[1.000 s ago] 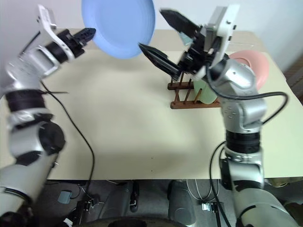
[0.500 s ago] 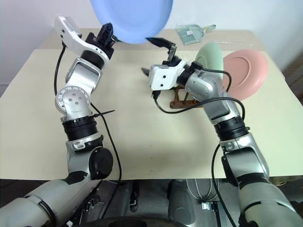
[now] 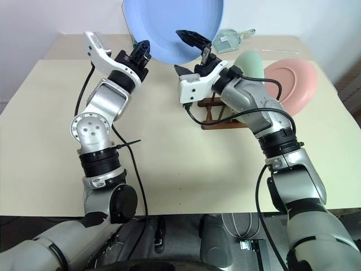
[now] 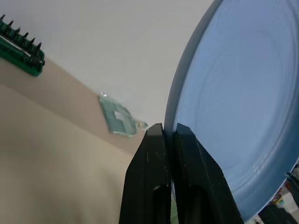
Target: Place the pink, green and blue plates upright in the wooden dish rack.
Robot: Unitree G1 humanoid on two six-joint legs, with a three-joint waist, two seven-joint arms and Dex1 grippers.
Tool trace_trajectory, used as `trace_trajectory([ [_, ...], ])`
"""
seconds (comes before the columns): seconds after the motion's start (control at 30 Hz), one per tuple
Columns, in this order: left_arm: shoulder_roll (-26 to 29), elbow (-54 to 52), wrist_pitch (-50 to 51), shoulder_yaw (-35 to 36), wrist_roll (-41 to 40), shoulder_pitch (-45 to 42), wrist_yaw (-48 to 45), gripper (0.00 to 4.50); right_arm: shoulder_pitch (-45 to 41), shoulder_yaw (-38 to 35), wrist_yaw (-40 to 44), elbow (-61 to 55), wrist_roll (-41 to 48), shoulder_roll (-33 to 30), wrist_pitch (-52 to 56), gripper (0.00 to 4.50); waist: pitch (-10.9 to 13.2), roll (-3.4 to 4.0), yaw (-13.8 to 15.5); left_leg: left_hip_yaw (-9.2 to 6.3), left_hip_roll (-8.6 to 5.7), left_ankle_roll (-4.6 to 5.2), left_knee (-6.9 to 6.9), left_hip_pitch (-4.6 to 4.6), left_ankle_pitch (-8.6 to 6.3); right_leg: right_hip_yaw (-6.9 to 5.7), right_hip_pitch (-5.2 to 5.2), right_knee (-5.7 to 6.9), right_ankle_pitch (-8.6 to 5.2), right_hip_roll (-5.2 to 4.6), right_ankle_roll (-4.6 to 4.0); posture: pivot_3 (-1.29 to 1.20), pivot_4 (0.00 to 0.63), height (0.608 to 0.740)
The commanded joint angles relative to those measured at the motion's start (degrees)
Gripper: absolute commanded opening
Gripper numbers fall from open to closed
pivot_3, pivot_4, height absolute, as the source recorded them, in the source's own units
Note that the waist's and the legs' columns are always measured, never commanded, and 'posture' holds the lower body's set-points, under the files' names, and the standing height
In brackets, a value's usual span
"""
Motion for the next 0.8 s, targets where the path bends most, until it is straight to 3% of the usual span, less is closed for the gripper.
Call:
trace_trajectory([
  [0.03, 1.4, -3.6, -0.8, -2.8, -0.3, -0.8, -0.7, 0.0, -1.6, -1.0, 0.6, -0.4, 2.3, 0.4, -0.5, 2.67, 0.0, 0.0, 0.0, 0.0, 0.0, 0.0, 0.0, 0.0, 0.0, 0.0, 0.0, 0.0, 0.0, 0.0, 0.0, 0.0, 0.15, 0.724],
  [0.2, 2.2, -4.1, -1.1, -5.0, 0.0, -0.2, -0.9, 0.0, -1.7, -0.5, 1.2, -0.3, 2.2, 0.5, -0.4, 0.12, 0.0, 0.0, 0.0, 0.0, 0.0, 0.0, 0.0, 0.0, 0.0, 0.0, 0.01, -0.01, 0.0, 0.0, 0.0, 0.0, 0.15, 0.724],
  [0.47, 2.6, -5.6, 1.3, -8.7, -2.2, 3.0, -5.7, 0.0, -1.4, -1.3, 1.4, -0.3, 3.5, 1.4, 0.6, 0.05, 0.0, 0.03, 0.0, 0.0, 0.0, -0.01, -0.03, 0.02, 0.0, 0.0, 0.01, -0.02, 0.0, 0.0, 0.0, 0.0, 0.15, 0.724],
  [0.57, 3.2, -5.2, 1.3, -8.2, -3.4, 3.1, -7.8, 1.04, -1.3, -1.7, 1.2, -0.3, 3.6, 1.2, 0.9, 0.0, 0.0, 0.03, 0.2, 0.0, 0.0, -0.01, -0.03, 0.02, 0.01, 0.0, 0.04, -0.02, 0.0, 0.0, 0.0, 0.0, 0.15, 0.724],
  [0.77, 4.8, -4.4, 0.3, -5.0, -8.1, 2.4, -9.7, 4.11, -2.4, -2.8, -0.4, 0.6, 4.2, 0.4, 0.9, 0.0, 0.0, 0.03, -0.1, -0.01, 0.0, -0.01, -0.1, 0.09, 0.01, 0.0, 0.07, -0.09, 0.0, 0.01, -0.01, 0.0, 0.15, 0.724],
  [0.8, 6.1, -4.7, 0.6, -4.8, -9.2, 2.7, -11.5, 4.44, -3.0, -4.4, -0.1, 1.0, 7.4, 1.3, 1.3, 0.0, 0.0, 0.03, -0.2, 0.0, 0.0, -0.01, -0.12, 0.1, 0.01, 0.01, 0.07, -0.09, 0.0, 0.01, -0.01, 0.0, 0.15, 0.724],
])
